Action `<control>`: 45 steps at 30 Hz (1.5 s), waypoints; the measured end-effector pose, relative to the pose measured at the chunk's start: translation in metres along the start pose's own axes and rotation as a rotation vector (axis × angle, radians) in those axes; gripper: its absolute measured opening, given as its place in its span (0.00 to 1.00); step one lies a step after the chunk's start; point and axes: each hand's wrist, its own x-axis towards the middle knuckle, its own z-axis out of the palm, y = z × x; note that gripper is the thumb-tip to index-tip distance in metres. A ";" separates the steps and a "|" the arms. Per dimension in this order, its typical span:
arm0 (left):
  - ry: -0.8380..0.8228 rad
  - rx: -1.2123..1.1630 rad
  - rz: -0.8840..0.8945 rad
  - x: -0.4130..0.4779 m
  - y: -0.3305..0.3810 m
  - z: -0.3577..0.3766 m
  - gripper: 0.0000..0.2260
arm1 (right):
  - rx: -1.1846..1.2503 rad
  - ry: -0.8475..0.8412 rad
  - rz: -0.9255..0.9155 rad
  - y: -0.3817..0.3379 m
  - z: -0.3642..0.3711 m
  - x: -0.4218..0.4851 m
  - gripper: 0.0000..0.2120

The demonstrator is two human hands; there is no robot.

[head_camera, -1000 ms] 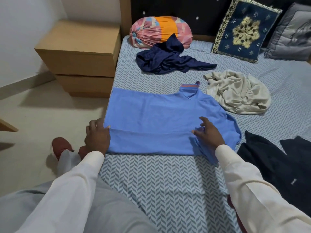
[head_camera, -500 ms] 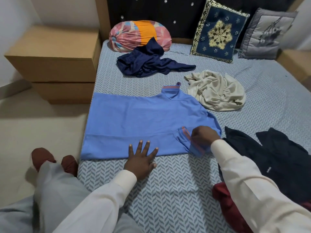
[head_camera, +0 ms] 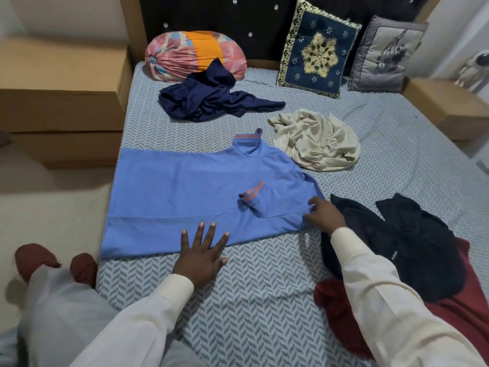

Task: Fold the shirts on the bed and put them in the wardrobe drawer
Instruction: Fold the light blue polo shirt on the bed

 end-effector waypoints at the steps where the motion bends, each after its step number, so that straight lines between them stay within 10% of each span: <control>1: 0.017 0.003 0.004 -0.001 0.000 0.001 0.28 | 0.010 -0.013 0.013 0.007 0.005 -0.002 0.25; 7: 0.044 -0.031 0.038 -0.001 0.004 -0.004 0.41 | -0.070 0.057 0.177 0.031 0.010 -0.008 0.04; 14: 0.094 -0.063 -0.032 -0.013 -0.007 -0.022 0.33 | 0.062 0.288 -0.043 -0.017 0.028 -0.011 0.14; 18: 0.126 -0.233 -0.335 -0.019 -0.041 -0.020 0.31 | 0.173 0.128 -0.347 -0.070 0.076 -0.013 0.14; 26: 0.228 -0.185 -0.661 -0.041 -0.105 -0.016 0.34 | -0.286 0.072 -0.345 -0.089 0.111 0.003 0.38; 40: 0.171 -0.136 -0.353 0.029 -0.147 -0.062 0.27 | -0.257 0.035 -0.431 -0.171 0.090 0.062 0.14; 45: 0.145 -0.059 -0.347 0.087 -0.201 -0.085 0.26 | -0.358 0.042 -0.411 -0.218 0.082 0.128 0.22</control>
